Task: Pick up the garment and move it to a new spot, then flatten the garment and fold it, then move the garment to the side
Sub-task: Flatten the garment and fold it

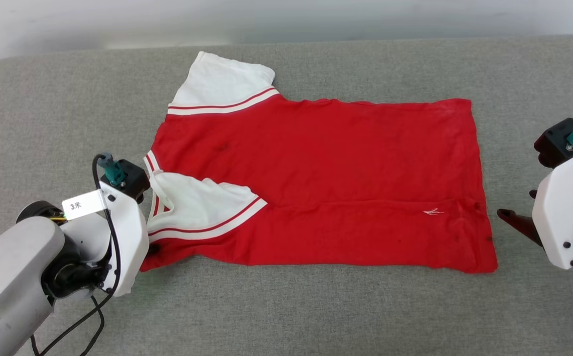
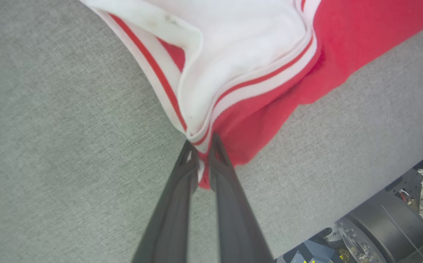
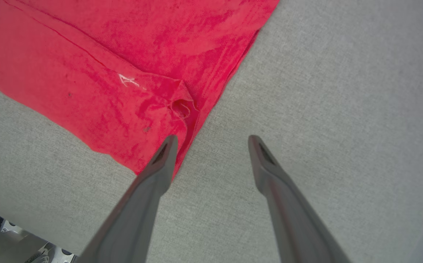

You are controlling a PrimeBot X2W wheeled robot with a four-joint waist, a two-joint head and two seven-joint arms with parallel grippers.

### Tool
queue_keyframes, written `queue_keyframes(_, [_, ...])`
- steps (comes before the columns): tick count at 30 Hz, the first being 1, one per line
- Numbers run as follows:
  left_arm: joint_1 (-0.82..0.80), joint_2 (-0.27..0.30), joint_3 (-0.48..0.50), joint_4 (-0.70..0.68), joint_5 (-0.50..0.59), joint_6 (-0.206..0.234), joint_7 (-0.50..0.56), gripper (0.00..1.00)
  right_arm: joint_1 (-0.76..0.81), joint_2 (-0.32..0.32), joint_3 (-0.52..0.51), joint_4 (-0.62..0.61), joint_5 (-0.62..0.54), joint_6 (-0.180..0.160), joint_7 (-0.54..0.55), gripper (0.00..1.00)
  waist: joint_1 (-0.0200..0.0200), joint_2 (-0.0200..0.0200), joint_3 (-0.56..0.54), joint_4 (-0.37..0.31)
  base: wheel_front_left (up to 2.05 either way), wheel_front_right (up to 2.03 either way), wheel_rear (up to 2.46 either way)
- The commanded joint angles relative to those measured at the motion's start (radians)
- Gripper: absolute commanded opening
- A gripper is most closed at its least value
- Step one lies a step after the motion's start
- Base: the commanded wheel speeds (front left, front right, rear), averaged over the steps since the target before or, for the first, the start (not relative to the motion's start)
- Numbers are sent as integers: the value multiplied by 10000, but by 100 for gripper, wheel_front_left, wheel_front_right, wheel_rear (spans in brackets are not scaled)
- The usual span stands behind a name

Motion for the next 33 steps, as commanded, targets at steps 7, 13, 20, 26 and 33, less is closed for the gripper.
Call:
queue_keyframes(7, [-425,-85,-104,-257,247,-11,-117,0,373,762,-158,612,-199,-7,673,100,0,0,549,274,0,0,0])
queue_keyframes(13, [-570,-196,-209,-252,320,-9,-280,0,922,1491,155,1495,-288,-4,443,100,0,0,882,462,0,0,0])
queue_keyframes(20, [-468,-196,-371,-107,228,-9,-444,0,1221,1657,868,1734,-159,33,-75,0,0,0,857,498,0,0,0])
queue_keyframes(26, [-247,-150,-483,35,31,-11,-633,0,925,927,949,1486,136,7,-867,0,0,0,180,415,0,0,0])
queue_keyframes(33, [302,274,-522,-358,-405,-9,-732,0,1173,260,989,912,757,-6,-1527,0,0,0,-720,384,0,0,0])
